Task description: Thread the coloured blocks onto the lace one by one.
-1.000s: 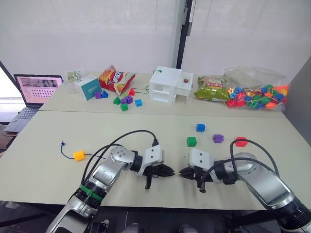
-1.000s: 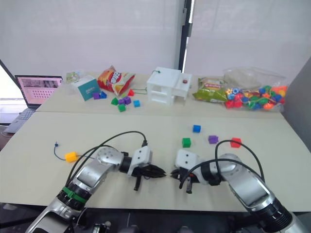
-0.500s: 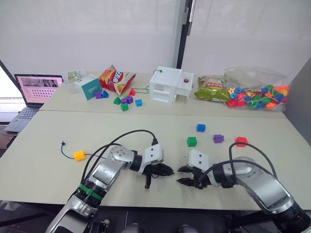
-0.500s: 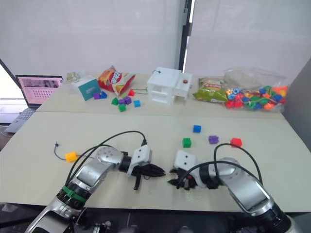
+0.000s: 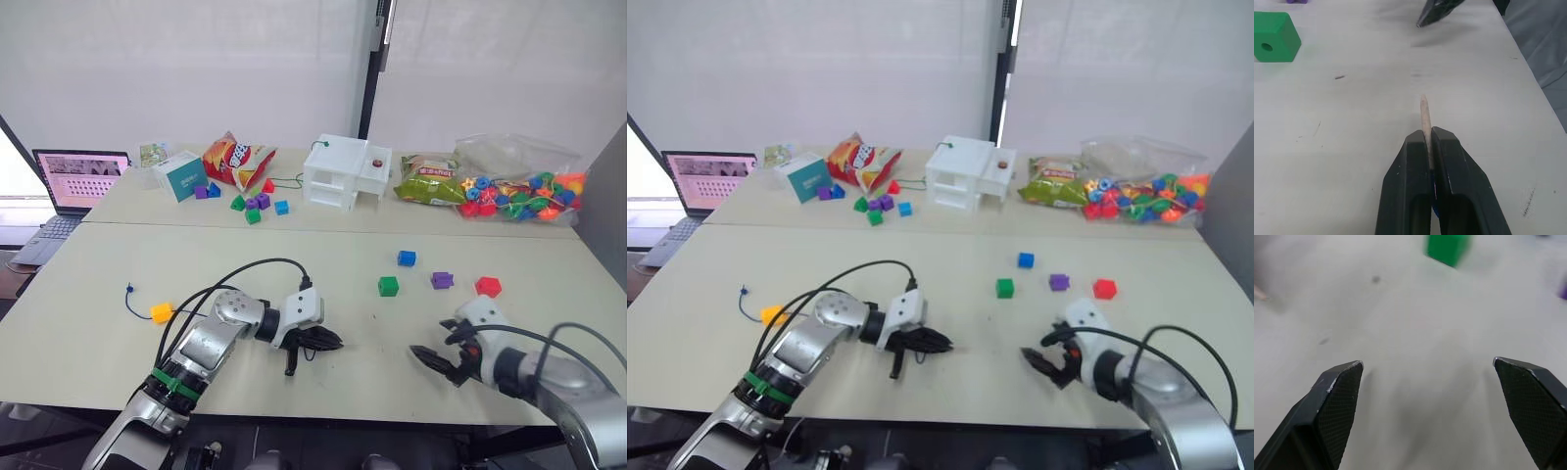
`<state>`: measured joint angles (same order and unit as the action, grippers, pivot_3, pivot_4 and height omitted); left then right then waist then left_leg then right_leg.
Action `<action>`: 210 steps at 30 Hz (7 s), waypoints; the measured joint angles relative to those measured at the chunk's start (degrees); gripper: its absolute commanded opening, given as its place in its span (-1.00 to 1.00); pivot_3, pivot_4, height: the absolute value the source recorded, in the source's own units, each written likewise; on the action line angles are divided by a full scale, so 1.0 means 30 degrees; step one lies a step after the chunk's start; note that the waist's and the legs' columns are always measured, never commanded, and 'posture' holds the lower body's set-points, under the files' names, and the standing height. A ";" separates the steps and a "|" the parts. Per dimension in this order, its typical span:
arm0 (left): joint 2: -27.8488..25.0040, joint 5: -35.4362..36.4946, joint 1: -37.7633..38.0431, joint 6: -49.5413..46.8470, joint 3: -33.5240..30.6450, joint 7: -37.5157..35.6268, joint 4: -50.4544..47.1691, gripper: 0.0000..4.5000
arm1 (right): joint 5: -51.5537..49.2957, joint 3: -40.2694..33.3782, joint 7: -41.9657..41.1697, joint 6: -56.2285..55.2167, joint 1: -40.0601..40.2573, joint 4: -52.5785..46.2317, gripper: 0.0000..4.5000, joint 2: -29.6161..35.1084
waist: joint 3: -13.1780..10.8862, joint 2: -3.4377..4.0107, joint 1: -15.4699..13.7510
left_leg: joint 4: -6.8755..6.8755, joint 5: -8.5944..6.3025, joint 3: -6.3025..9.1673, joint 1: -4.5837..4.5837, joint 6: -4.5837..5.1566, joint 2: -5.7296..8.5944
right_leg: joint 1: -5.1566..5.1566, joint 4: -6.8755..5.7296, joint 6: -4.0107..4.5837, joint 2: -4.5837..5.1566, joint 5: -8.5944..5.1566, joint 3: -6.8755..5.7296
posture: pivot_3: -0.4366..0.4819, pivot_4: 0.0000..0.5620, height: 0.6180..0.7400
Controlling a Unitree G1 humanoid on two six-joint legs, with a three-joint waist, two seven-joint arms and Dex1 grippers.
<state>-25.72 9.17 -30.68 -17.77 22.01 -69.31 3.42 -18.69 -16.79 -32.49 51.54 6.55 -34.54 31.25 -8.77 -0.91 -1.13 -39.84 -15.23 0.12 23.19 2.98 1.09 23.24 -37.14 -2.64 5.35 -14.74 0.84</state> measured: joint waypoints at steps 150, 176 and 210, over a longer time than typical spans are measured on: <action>-0.0468 0.0037 0.0004 -0.6535 0.1466 0.3370 -0.4919 -1.00 | 0.3139 1.1936 -1.1120 -0.8971 -0.9889 0.7779 -0.47 0.3700 | -0.0027 0.0117 0.0190 | -0.0003 -0.0001 -0.0021 -0.0009 0.0001 0.0020 | -0.0001 0.0016 -0.0012 0.0001 0.0008 0.0020 | -0.05 -0.47 1.00; 0.0573 -0.0099 -0.0297 -0.6515 0.1287 0.3396 -0.3770 -1.00 | 0.3569 1.1275 -1.0549 -0.7621 -0.9329 0.7001 -0.47 0.3390 | -0.0025 0.0117 0.0132 | -0.0037 0.0001 -0.0010 -0.0027 0.0002 0.0030 | -0.0040 0.0017 -0.0037 0.0012 0.0023 0.0016 | -0.05 -0.47 1.00; -0.1397 0.0011 0.0099 -0.4905 0.1009 0.2312 -0.3892 -0.25 | 0.3639 1.1343 -1.0233 -0.7174 -0.9221 0.6440 -0.47 0.3438 | -0.0025 0.0118 0.0205 | 0.0001 0.0000 -0.0012 -0.0026 0.0003 0.0020 | -0.0017 0.0027 -0.0035 -0.0003 0.0021 0.0019 | -0.05 -0.47 1.00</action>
<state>-29.91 9.20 -30.38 -32.48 25.04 -62.37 -8.26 -7.77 17.24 -63.19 30.02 -21.12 -15.22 41.57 -8.84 -0.56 -0.52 -39.84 -15.23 0.09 23.11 2.99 1.15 23.19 -37.05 -2.74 5.34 -14.68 0.89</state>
